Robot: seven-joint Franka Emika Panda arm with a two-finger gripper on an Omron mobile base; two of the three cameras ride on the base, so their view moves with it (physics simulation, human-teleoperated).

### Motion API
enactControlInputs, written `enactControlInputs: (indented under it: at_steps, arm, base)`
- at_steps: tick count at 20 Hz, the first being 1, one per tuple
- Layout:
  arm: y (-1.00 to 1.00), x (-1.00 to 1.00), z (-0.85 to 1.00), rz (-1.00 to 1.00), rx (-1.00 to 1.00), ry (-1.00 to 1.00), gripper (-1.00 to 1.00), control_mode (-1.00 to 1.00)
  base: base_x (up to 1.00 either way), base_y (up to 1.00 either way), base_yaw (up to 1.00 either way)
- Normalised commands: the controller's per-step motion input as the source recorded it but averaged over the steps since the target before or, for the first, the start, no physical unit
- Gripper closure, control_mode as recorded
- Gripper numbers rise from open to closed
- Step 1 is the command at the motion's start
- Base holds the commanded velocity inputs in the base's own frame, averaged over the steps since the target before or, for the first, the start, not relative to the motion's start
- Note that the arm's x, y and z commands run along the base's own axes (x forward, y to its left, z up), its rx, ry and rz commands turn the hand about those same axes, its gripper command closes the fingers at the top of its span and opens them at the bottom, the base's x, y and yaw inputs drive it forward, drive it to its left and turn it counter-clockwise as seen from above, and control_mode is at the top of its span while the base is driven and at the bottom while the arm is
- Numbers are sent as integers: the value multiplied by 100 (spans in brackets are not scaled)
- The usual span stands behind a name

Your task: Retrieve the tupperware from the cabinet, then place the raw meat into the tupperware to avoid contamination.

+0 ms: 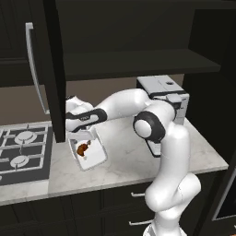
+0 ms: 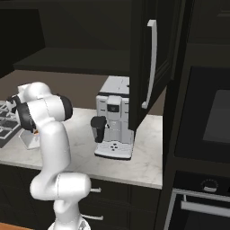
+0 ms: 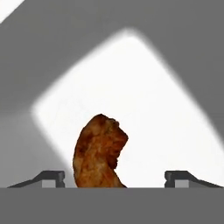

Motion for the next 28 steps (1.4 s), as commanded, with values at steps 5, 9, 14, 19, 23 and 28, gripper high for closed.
enactControlInputs:
  at_steps: [5,9,14,19,23,28]
  arm:
    - [-11,-7,1,0,0,2,-100,-100]
    - [-19,-14,8,0,4,0,-100,-100]
    - [-26,-14,23,0,12,-1,-100,-100]
    - [-33,-19,23,0,12,-1,-100,-100]
    - [-30,-29,19,0,8,-5,-100,-100]
    - [-8,-33,42,4,1,-3,-100,-100]
  base:
    - [0,0,0]
    - [0,0,0]
    - [0,0,0]
    - [0,0,0]
    - [0,0,0]
    - [0,0,0]
